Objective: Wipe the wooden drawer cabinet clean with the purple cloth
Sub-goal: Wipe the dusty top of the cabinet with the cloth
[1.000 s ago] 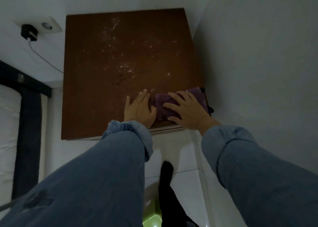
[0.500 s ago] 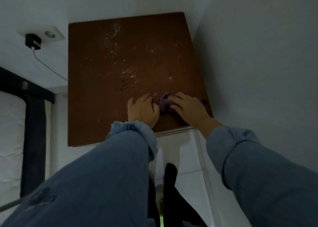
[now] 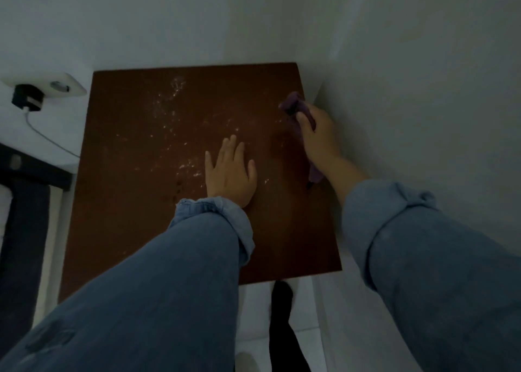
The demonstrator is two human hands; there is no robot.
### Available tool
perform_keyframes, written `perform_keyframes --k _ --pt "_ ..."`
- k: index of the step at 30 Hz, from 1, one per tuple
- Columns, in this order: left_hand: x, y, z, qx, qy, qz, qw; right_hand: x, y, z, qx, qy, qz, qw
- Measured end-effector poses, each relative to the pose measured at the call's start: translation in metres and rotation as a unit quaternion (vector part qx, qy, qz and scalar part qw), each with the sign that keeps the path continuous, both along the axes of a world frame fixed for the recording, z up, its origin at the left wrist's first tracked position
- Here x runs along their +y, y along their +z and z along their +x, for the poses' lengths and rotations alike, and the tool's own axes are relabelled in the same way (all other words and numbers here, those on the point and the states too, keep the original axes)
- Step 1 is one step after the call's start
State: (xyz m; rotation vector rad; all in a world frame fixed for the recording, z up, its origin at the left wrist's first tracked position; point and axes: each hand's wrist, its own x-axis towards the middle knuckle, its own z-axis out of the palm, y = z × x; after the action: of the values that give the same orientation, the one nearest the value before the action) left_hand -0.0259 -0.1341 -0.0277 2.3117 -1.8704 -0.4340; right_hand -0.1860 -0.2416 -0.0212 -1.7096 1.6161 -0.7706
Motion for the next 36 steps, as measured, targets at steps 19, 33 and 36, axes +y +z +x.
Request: perform_keyframes --k 19,33,36 --pt "-0.042 -0.046 0.003 -0.037 0.035 -0.048 0.998 -0.176 -0.045 0.044 0.274 0.060 -0.070 0.957" --pt "-0.045 -0.052 0.006 -0.031 0.034 -0.086 0.995 -0.056 -0.048 0.006 0.319 0.133 -0.093 0.934" --pt "-0.045 -0.051 0.006 -0.026 0.028 -0.083 0.996 -0.005 -0.047 -0.009 0.327 0.128 -0.088 0.932"
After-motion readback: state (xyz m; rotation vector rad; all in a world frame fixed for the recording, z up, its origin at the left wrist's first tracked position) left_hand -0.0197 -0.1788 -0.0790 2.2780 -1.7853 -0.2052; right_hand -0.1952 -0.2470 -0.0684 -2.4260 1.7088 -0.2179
